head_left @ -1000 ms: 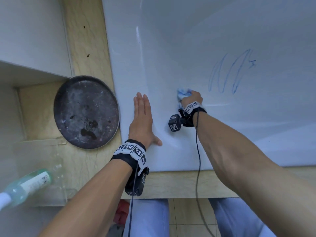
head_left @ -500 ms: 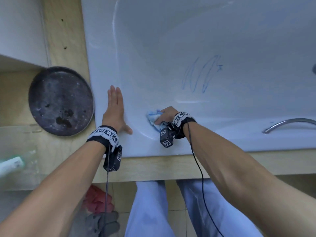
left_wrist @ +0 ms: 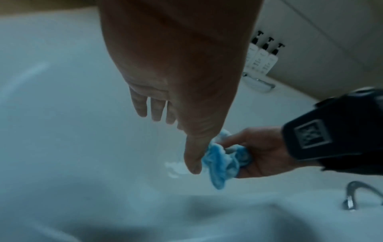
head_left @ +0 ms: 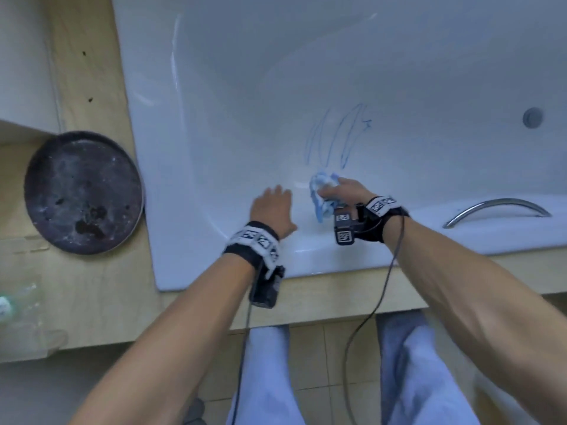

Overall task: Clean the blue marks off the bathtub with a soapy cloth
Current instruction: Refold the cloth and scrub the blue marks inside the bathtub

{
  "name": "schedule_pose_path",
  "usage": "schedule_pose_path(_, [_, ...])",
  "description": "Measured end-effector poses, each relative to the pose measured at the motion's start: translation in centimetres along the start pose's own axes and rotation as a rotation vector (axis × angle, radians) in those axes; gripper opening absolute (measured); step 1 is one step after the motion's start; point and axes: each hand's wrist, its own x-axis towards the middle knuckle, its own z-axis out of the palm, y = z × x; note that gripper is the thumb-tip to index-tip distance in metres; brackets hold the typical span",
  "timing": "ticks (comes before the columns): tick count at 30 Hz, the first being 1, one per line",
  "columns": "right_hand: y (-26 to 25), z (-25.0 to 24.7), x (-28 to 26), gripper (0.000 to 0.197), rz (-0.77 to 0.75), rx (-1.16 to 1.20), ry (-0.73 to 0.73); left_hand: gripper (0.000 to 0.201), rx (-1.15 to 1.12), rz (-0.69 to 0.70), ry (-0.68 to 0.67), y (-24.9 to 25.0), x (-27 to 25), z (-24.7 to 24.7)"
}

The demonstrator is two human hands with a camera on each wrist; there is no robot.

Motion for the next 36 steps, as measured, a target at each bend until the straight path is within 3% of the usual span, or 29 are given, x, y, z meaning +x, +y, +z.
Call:
schedule_pose_path(5, [-0.3, -8.8, 4.3, 0.087, -0.073, -0.077, 0.113, 0.083, -0.256, 0.018, -0.165, 8.7, 2.6, 3.5])
schedule_pose_path(11, [-0.7, -16.7, 6.2, 0.08, -0.231, -0.28, 0.133, 0.099, -0.341, -0.053, -0.19, 15.1, 4.0, 5.8])
schedule_pose_path(15, [-1.2, -19.7, 8.0, 0.07, -0.332, -0.538, 0.114, 0.122, -0.267, -0.019, -0.33, 16.8, 5.6, 6.0])
schedule_pose_path(18, [-1.6, -20.8, 9.7, 0.069, -0.33, -0.72, 0.062, 0.134, -0.174, -0.048, -0.363, 17.0, 6.7, 6.2])
schedule_pose_path(21, [-1.1, -20.8, 10.3, 0.066, -0.278, -0.981, -0.078, 0.14, -0.119, -0.077, -0.375, 17.1, 7.3, 5.9])
schedule_pose_path(23, [-0.2, -19.7, 10.1, 0.046, -0.222, -1.142, -0.162, 0.139, -0.159, -0.124, -0.392, 16.7, 6.9, 6.0])
schedule_pose_path(25, [0.6, -18.4, 8.8, 0.016, -0.191, -1.198, -0.163, 0.14, -0.18, -0.146, -0.405, 15.8, 6.1, 6.0])
schedule_pose_path(28, [1.5, -15.9, 6.1, 0.011, -0.202, -1.15, -0.073, 0.139, -0.134, -0.164, -0.396, 13.7, 4.4, 5.2])
schedule_pose_path(31, [2.4, -12.2, 3.6, 0.036, -0.344, -0.949, -0.173, 0.138, -0.103, -0.199, -0.411, 11.1, 2.8, 4.0])
schedule_pose_path(34, [2.7, -9.5, 0.2, 0.03, -0.596, -0.761, -0.164, 0.136, -0.093, -0.241, -0.409, 8.8, 1.6, 3.2])
schedule_pose_path(36, [3.5, -7.8, -1.7, 0.024, -0.719, -0.821, -0.156, 0.135, -0.084, -0.257, -0.406, 7.9, 1.2, 3.0])
